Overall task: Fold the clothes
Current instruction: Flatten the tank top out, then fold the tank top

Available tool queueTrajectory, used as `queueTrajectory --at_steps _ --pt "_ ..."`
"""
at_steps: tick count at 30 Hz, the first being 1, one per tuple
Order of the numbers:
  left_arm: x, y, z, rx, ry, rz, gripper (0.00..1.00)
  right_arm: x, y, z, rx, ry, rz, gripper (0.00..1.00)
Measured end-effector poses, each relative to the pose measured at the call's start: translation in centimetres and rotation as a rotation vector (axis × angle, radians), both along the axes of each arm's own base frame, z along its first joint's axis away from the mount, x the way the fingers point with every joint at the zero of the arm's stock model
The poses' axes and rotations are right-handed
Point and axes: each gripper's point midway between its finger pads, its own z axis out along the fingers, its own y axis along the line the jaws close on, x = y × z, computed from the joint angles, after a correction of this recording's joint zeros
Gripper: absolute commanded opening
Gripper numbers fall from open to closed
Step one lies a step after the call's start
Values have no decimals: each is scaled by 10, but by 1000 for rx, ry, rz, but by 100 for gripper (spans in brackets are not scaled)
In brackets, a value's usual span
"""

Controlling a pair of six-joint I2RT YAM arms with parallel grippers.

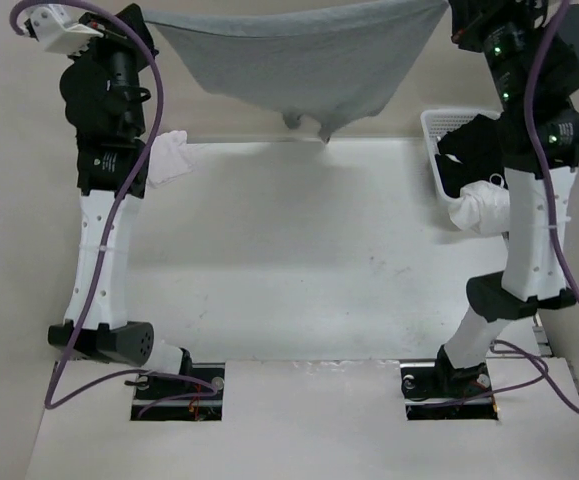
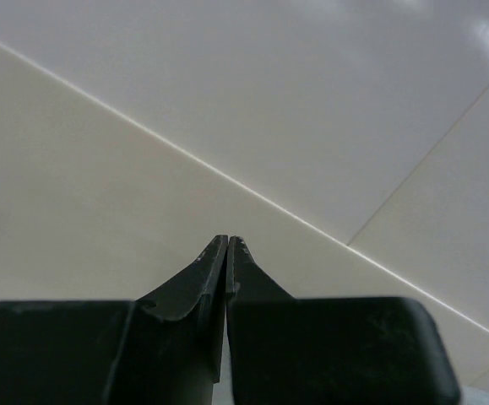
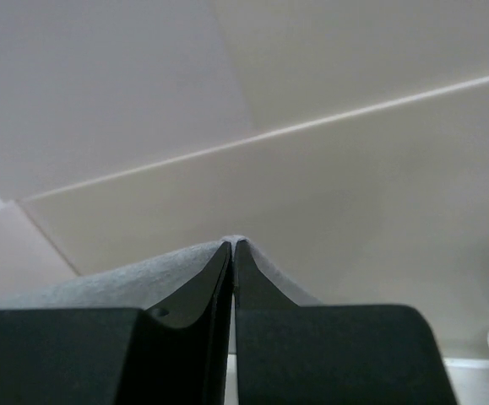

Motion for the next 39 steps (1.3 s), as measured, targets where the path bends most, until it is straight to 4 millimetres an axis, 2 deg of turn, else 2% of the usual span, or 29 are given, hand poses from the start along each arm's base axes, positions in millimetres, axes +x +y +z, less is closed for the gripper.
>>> queueTrajectory --at_steps 3,4,6,8,10,12,15,17,19,21,24,28,30,33,35,37,39 --pt "-26 2 7 5 -36 0 0 -32 -4 9 0 -23 14 3" --pt "-35 1 4 6 -42 -4 0 -40 -6 5 -2 -20 15 3" --pt "-51 -1 -11 6 -37 -9 0 -53 -8 -18 -13 10 18 3" --pt "-63 -4 -36 4 -15 -17 0 -63 -7 -54 -24 60 28 3" --pt "-73 -9 -78 2 36 -27 0 -72 -2 -111 -38 147 45 3" --pt "-84 -16 -129 5 110 -43 0 -86 6 -172 -53 244 69 3" --pt "-109 -31 -214 22 237 -89 0 -124 20 -260 -73 382 126 2" --pt "-132 -38 -255 29 299 -122 0 -157 29 -303 -74 437 180 2" --pt "-157 -41 -281 24 328 -153 0 -188 37 -329 -52 461 245 1" --pt "-179 -39 -295 1 339 -172 0 -217 45 -357 -17 498 316 0" --pt "-204 -30 -310 -51 346 -189 0 -249 57 -400 27 591 411 0" --pt "-220 -23 -348 -100 446 -187 0 -298 76 -471 4 806 536 0" --pt "-222 -22 -371 -108 521 -176 1 -315 81 -489 -25 881 562 0" --pt "-222 -20 -394 -109 604 -143 1 -325 89 -501 -66 933 554 1" --pt "-216 -18 -401 -104 635 -102 1 -314 90 -509 -113 954 474 1" --pt "-204 -20 -405 -80 662 -62 1 -287 84 -508 -123 953 355 1" --pt "-181 -27 -404 -37 684 -21 1 -246 75 -498 -79 932 235 0"
